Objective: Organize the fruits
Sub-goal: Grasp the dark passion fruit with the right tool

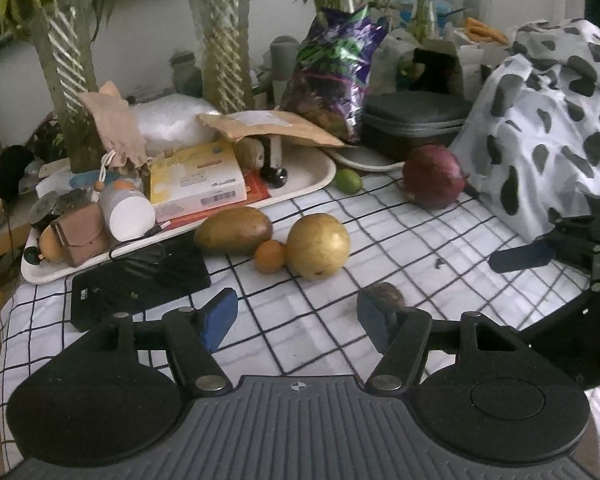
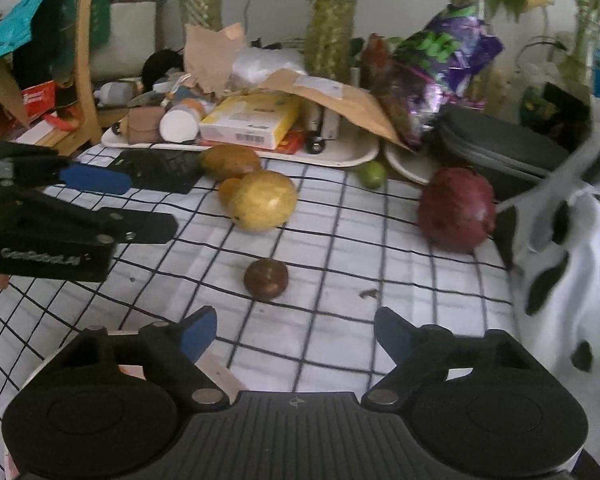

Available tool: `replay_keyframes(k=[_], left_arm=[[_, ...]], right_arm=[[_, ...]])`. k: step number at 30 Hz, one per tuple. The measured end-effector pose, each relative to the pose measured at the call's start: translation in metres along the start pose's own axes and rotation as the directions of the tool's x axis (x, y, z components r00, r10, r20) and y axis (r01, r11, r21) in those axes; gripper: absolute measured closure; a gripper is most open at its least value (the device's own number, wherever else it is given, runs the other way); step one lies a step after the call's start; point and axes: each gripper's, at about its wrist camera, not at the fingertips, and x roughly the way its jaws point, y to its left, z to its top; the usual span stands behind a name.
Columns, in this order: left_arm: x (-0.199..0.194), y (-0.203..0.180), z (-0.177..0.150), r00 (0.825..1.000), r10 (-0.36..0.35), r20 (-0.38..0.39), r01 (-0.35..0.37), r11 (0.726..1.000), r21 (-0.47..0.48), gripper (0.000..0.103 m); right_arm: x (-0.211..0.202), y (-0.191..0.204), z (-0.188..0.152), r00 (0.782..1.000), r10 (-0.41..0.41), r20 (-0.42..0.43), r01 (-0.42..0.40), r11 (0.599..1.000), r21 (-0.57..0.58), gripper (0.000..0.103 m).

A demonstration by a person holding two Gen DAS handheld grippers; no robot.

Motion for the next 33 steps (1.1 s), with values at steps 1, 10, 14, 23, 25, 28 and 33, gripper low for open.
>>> replay_keyframes(k=[1, 10, 14, 23, 25, 28, 33], left_arm=[[0.003, 0.002, 0.0, 1.0, 0.0, -0.004, 0.0, 1.0, -0.001, 0.039], [0.022, 0.018, 0.002, 0.999, 0.0, -0.032, -0.001, 1.0, -0.011, 0.039], [0.029, 0.026, 0.002, 0.999, 0.003, -0.037, -0.004, 1.0, -0.023, 0.039], [0.041, 0.033, 0.0, 0.999, -0.017, -0.047, 0.015, 0.999, -0.045, 0.039], [0.041, 0.03, 0.001, 0.999, -0.032, -0.029, 0.031, 0.999, -0.034, 0.039], [0.04, 0.023, 0.001, 0.998, -0.058, 0.003, 0.058, 0.998, -0.01, 0.039], [0.042, 0.007, 0.004, 0.995, -0.074, 0.067, 0.069, 0.995, 0.066, 0.039]], right_arm=[[0.004, 0.001, 0.002, 1.0, 0.018, -0.004, -0.018, 1.0, -0.006, 0.025], [0.039, 0.011, 0.018, 0.997, 0.061, -0.036, -0.062, 0.997, -0.034, 0.04], [0.057, 0.01, 0.024, 0.996, 0.064, -0.063, -0.066, 0.997, -0.031, 0.053], [0.067, 0.012, 0.025, 0.995, 0.052, -0.086, -0.059, 0.995, -0.081, 0.071], [0.065, 0.011, 0.026, 0.996, 0.038, -0.085, -0.045, 0.995, -0.084, 0.071], [0.059, 0.003, 0.029, 0.997, 0.023, -0.069, -0.027, 0.998, -0.064, 0.071], [0.051, -0.015, 0.033, 0.999, 0.0, -0.049, -0.001, 1.0, -0.027, 0.071]])
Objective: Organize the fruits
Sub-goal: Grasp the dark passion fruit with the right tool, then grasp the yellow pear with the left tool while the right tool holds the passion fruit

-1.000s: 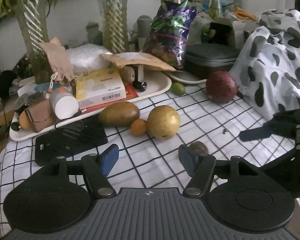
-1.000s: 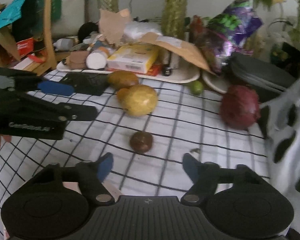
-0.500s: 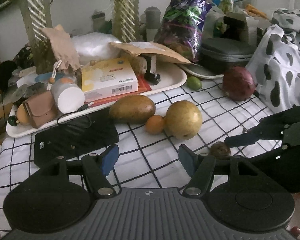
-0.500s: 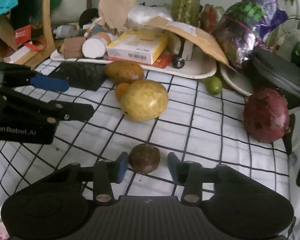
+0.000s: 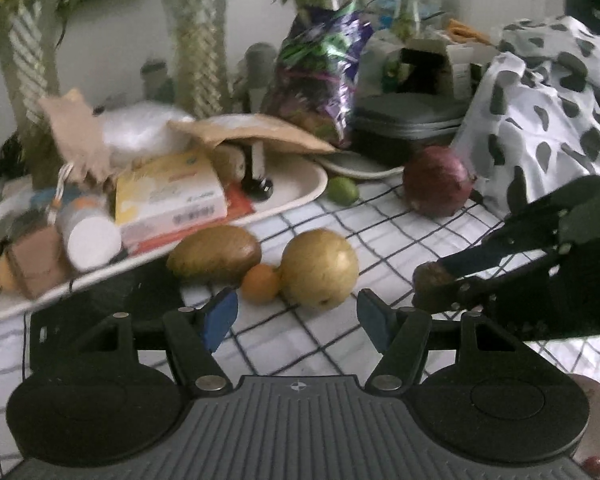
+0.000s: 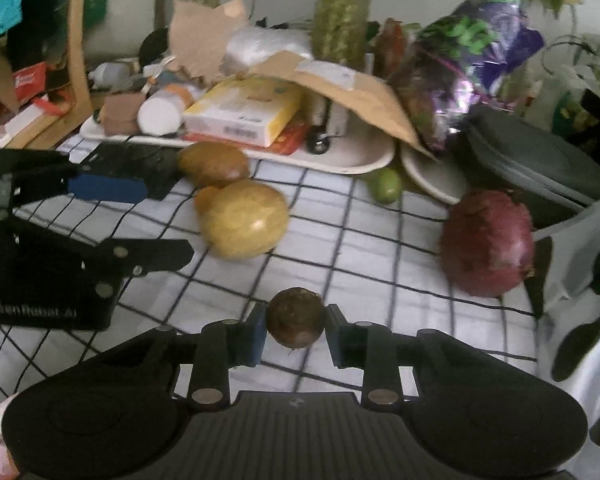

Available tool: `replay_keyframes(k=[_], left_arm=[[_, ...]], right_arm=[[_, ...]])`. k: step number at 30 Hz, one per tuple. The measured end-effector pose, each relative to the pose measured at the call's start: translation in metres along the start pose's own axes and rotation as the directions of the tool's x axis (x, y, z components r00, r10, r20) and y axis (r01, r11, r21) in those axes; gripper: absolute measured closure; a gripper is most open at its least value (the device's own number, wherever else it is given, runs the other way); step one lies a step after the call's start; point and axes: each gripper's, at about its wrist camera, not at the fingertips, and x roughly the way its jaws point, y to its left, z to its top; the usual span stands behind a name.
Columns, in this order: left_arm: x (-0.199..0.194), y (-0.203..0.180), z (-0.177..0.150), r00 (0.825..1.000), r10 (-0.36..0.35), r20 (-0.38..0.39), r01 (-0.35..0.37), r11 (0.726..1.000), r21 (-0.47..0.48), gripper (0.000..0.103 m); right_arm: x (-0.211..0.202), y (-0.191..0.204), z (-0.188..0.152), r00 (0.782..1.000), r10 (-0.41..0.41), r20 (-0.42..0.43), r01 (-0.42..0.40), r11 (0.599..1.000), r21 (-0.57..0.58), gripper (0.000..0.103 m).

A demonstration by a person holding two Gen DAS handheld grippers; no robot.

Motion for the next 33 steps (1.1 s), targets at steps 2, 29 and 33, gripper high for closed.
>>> replay_keyframes(k=[2, 29, 33], left_arm=[[0.004, -0.005, 0.002, 1.0, 0.014, 0.006, -0.014, 1.0, 0.024, 0.039], [0.051, -0.038, 0.022, 0.998, 0.064, 0.007, -0.064, 0.969, 0.24, 0.05], [0.035, -0.036, 0.031, 0.999, 0.019, 0.041, -0.027, 0.979, 0.202, 0.05]], right_arm=[[-0.003, -0.006, 0.0, 1.0, -0.006, 0.003, 0.006, 1.0, 0.011, 0.071], [-0.025, -0.054, 0.0, 0.998, -0.054, 0.027, 0.052, 0.994, 0.095, 0.071], [-0.03, -0.053, 0.0, 0.998, -0.053, 0.035, 0.049, 0.993, 0.104, 0.071]])
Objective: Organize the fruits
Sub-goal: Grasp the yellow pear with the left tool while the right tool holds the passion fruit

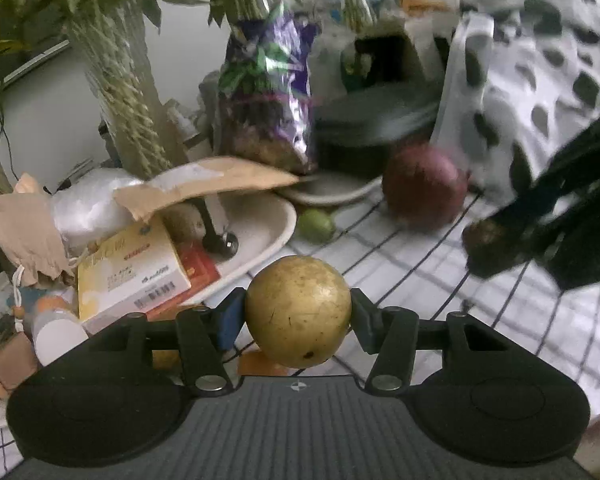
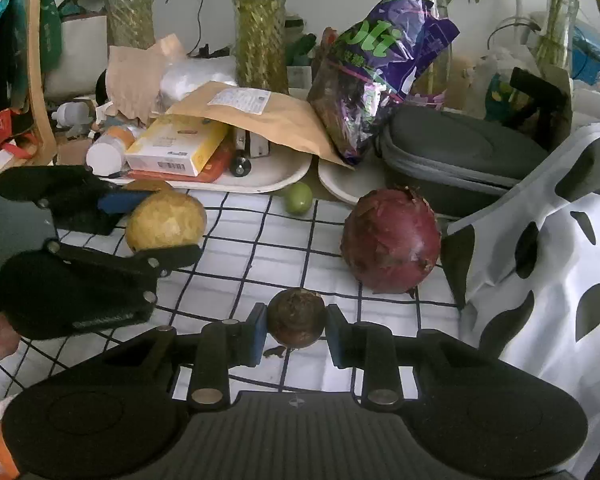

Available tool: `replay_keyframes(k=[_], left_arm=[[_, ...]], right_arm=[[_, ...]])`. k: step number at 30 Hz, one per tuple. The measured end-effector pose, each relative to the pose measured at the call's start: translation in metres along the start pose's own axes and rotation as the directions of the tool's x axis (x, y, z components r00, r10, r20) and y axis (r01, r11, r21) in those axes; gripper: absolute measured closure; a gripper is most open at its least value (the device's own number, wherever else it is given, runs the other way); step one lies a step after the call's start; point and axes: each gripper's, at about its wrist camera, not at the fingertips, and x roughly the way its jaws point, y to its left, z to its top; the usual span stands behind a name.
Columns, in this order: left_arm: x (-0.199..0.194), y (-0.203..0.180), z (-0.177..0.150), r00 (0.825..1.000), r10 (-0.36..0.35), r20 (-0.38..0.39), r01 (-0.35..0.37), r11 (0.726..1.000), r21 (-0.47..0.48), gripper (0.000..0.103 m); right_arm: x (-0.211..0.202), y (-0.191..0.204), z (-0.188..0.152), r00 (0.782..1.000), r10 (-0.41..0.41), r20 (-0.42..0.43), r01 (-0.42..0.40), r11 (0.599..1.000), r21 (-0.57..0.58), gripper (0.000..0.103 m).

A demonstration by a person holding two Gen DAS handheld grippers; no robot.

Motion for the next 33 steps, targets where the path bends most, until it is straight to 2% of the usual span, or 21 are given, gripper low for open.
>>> replay_keyframes(k=[7, 24, 33], left_arm=[[-0.024, 0.002, 0.005, 0.999, -0.045, 0.024, 0.047, 0.998, -0.049, 0.05], [-0.098, -0.01, -0.009, 0.99, -0.136, 0.046, 0.141, 0.98, -0.143, 0.05], [-0.131, -0.029, -0.022, 0.987, -0.157, 0.04, 0.161, 0.978, -0.136, 0.05]], right_arm=[[-0.009, 0.006, -0.003, 1.0, 0.014, 0.011, -0.014, 1.0, -0.007, 0.071], [-0.051, 0.02, -0.027, 0.998, 0.044, 0.049, -0.045, 0.999, 0.006, 0.071], [-0.075, 0.034, -0.046, 0.996, 0.067, 0.056, -0.066, 0.998, -0.008, 0.071]])
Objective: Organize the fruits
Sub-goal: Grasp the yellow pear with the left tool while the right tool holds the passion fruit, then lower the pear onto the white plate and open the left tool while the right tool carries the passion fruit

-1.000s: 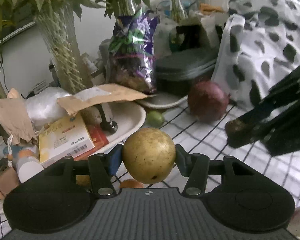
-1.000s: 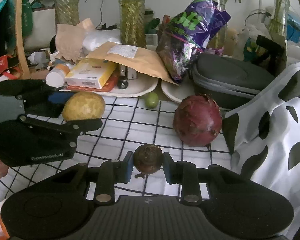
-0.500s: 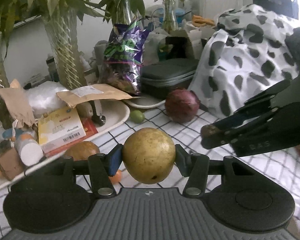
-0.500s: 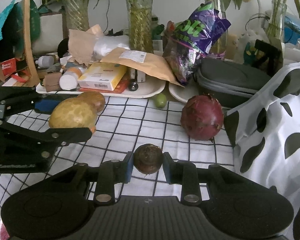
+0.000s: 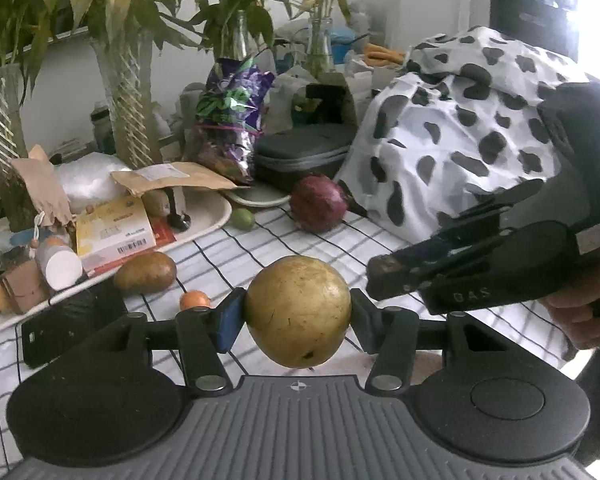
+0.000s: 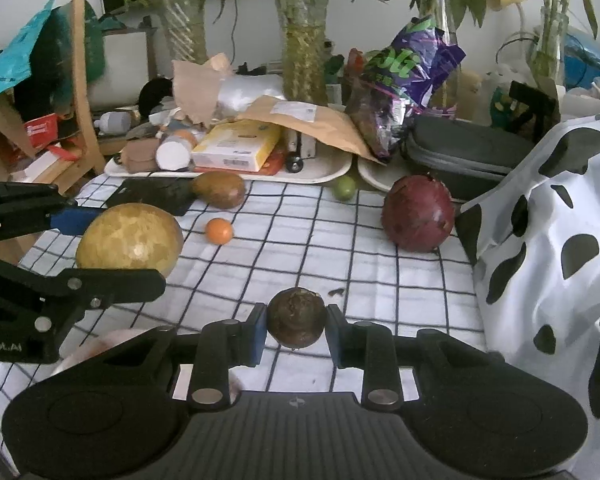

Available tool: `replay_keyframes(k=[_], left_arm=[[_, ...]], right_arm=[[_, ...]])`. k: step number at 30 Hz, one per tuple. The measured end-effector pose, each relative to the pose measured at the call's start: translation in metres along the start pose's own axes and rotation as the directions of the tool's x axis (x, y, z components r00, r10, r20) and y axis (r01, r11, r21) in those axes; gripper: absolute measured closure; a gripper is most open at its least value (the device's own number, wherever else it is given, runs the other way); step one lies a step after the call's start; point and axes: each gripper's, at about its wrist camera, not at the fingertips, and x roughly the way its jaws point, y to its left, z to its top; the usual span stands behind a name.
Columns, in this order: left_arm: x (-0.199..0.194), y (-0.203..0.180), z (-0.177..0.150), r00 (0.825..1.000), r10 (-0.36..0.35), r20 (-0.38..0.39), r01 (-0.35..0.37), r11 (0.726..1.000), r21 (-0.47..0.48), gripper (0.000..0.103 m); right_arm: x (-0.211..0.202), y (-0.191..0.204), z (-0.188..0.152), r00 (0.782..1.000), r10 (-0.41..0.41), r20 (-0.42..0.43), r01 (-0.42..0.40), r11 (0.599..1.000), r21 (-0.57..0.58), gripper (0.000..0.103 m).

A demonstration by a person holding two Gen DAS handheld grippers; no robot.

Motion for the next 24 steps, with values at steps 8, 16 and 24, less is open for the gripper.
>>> replay_keyframes(k=[8, 16, 24], left_arm=[[-0.021, -0.026, -0.022, 0.998, -0.035, -0.051, 0.036, 0.999, 0.025, 0.05], [-0.029, -0.046, -0.048, 0.988, -0.067, -0.137, 0.07, 0.997, 0.019, 0.05], [-0.016, -0.052, -0.071, 0.968, -0.081, -0.238, 0.082, 0.997, -0.004, 0.05]], right_arm=[[-0.019, 0.009, -0.017, 1.0, 0.008, 0.0, -0.008, 1.0, 0.0, 0.071], [-0.038, 0.014, -0.033, 1.0, 0.002, 0.007, -0.002, 1.0, 0.011, 0.071], [-0.053, 0.024, -0.049, 1.0, 0.008, 0.004, -0.008, 1.0, -0.002, 0.071]])
